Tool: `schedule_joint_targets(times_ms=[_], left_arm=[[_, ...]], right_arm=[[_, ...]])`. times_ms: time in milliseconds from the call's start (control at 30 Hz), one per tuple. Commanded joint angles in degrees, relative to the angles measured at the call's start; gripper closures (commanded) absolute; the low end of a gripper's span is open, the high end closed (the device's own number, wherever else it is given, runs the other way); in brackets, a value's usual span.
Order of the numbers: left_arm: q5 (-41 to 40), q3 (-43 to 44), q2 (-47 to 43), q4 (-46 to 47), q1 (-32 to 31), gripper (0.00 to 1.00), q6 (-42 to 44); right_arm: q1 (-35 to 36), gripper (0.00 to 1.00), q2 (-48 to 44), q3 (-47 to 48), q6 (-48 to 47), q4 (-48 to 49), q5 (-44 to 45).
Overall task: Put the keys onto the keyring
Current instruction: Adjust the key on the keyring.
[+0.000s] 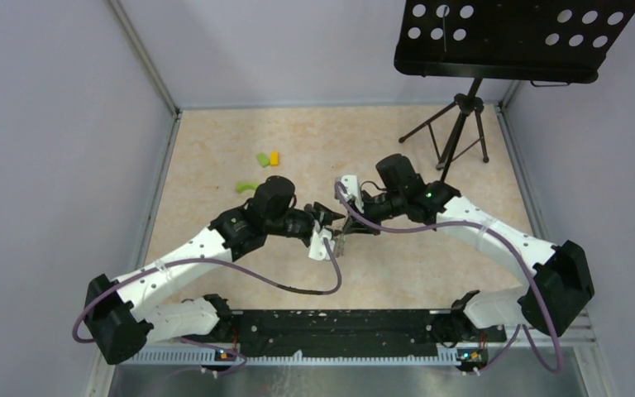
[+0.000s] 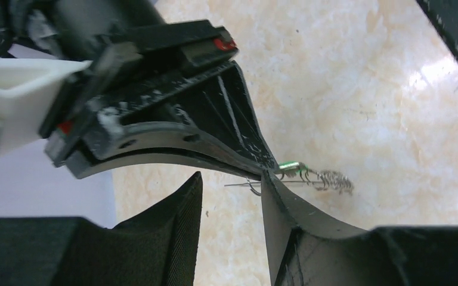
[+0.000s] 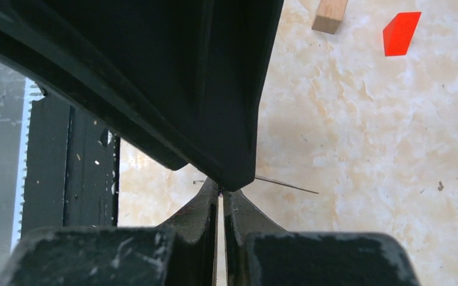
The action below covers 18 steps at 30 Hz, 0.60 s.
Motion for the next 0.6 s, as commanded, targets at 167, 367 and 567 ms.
schedule_joint_targets(times_ms=[167, 367, 567], left_arm=[[0.21, 1.12, 0.80, 8.36, 0.21, 0.58, -21.85], [4.89, 0.82, 1.31, 11.04, 4.15, 0.64, -30.32], [11.00, 3.54, 5.13, 9.19, 7.19, 0.68, -35.63]], right_arm=[[-0.34, 1.00, -3.55, -0.69, -0.22, 3.54, 1.24], [-0.34, 1.00, -4.90, -2.38, -0.01, 5.00, 2.45], [-0.34, 1.00, -5.04, -2.22, 0.04, 5.10, 2.74]])
